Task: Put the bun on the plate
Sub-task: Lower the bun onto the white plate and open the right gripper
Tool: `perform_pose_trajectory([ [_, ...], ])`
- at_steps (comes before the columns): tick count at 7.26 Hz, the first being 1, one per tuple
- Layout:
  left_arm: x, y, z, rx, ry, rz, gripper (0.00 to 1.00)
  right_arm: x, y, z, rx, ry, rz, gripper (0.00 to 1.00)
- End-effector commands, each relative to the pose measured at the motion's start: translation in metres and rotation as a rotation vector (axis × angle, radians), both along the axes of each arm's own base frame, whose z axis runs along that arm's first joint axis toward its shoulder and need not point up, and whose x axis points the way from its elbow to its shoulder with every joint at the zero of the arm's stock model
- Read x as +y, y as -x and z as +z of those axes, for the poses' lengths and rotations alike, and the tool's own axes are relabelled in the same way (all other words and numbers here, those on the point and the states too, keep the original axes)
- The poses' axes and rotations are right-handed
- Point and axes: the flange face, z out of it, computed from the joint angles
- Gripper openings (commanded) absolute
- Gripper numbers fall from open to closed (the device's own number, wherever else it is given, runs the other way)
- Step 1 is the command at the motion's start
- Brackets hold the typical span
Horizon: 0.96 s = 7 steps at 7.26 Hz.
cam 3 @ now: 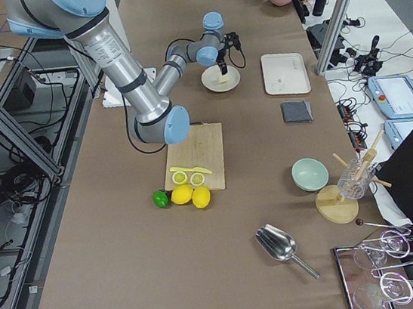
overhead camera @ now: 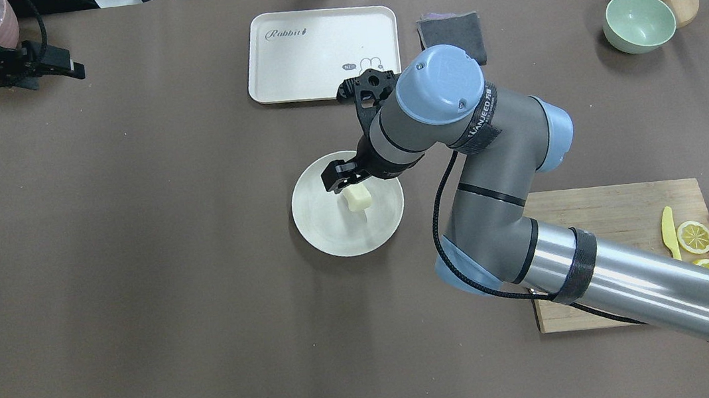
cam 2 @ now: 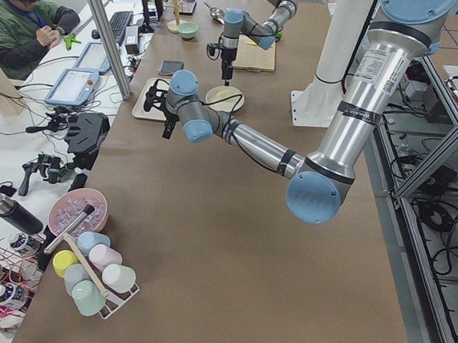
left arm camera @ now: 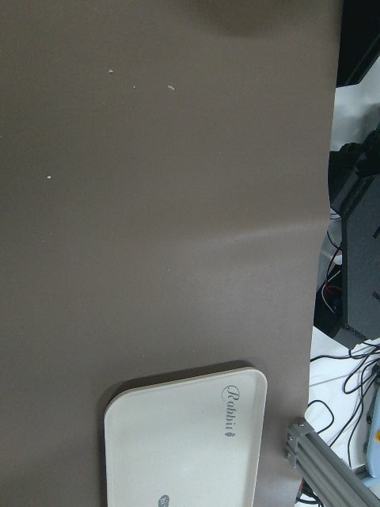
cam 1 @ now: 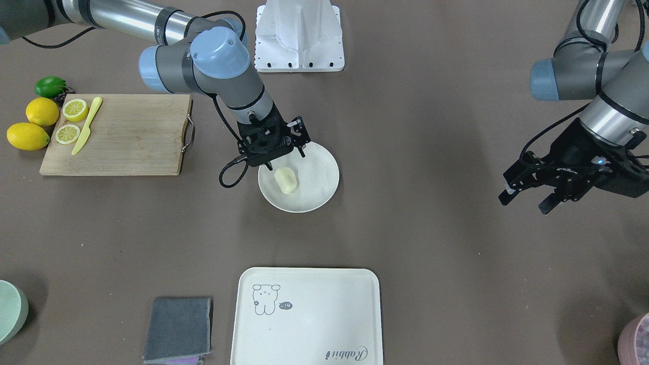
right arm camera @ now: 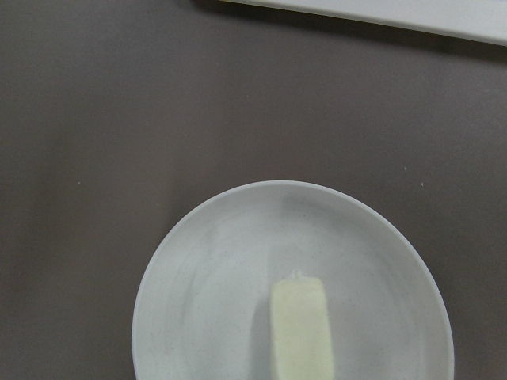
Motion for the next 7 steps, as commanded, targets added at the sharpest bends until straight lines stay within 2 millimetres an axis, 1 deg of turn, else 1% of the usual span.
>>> perform_pose_trajectory([
  [1,0.0,0.0,-0.001,0.002,-0.004,-0.001,0.98,0.008,-0.005,-0.018,-0.033,-0.013,-0.001,1.0],
  [2,0.0,0.001,-0.011,0.017,-0.017,0.009,0.98,0.006,-0.014,-0.009,-0.026,-0.012,0.006,1.0],
  [3,0.002,0.002,-0.003,0.015,0.0,0.018,0.98,-0.006,-0.036,0.003,-0.019,-0.003,0.033,1.0],
  [4,-0.006,0.003,0.002,-0.019,0.068,0.012,0.98,-0.025,-0.066,0.013,-0.015,0.061,0.106,1.0],
  [5,-0.012,0.014,0.008,-0.038,0.104,-0.01,0.98,-0.052,-0.104,0.038,-0.003,0.085,0.129,1.0],
  [6,-0.027,0.038,0.024,-0.047,0.127,-0.046,0.98,-0.076,-0.142,0.05,0.005,0.048,0.106,1.0],
  [7,-0.046,0.072,0.045,-0.109,0.066,-0.043,0.98,-0.1,-0.188,0.07,0.018,0.024,0.107,1.0],
])
